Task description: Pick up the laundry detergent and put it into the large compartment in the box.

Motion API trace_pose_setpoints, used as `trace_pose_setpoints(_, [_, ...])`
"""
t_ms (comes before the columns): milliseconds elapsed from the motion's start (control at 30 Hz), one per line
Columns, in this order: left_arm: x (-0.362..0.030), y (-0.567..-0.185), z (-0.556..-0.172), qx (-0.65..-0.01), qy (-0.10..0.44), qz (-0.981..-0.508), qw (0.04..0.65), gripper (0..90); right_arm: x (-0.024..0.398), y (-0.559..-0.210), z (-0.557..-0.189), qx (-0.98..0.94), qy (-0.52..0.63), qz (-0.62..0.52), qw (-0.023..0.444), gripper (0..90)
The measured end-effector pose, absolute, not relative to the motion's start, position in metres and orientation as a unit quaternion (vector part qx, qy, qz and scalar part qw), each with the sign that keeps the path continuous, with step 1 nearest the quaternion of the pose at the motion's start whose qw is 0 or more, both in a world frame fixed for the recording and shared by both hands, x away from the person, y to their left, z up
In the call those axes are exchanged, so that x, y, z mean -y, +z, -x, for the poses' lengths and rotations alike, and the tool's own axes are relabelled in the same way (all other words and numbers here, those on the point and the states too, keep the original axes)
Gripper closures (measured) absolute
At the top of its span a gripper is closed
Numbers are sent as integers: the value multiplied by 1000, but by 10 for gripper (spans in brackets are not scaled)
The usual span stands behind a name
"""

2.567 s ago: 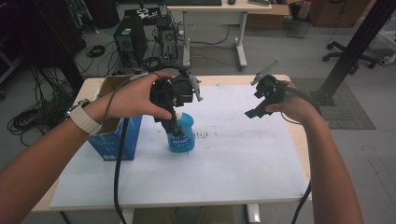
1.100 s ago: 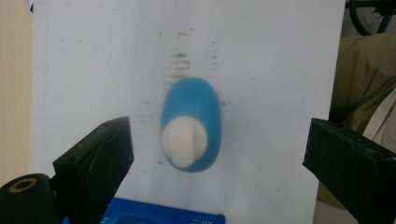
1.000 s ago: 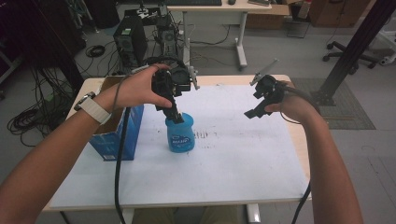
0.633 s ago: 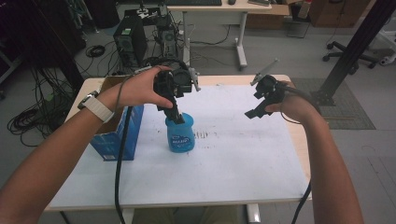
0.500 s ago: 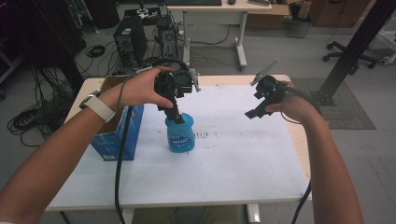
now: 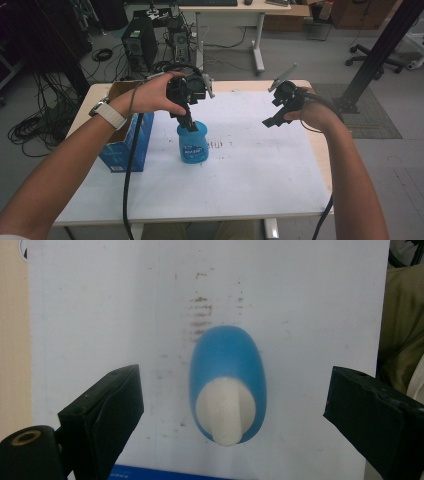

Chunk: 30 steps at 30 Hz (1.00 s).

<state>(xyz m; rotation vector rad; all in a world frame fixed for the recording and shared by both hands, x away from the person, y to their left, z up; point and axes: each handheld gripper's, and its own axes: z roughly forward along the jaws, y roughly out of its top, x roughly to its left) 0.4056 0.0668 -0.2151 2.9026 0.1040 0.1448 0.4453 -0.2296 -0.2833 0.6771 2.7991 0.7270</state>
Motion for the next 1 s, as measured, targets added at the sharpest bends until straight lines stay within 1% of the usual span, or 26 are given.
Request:
trace_pose_setpoints(467, [-70,-232,-414,-38,44,-992,115,93,229,-285,-447,-940,241,-227,87,85])
trace_pose_setpoints(1000, [-72,-247,-414,-40,39,-992,111,94,229,-288,-448,-941,236,-229,84,85])
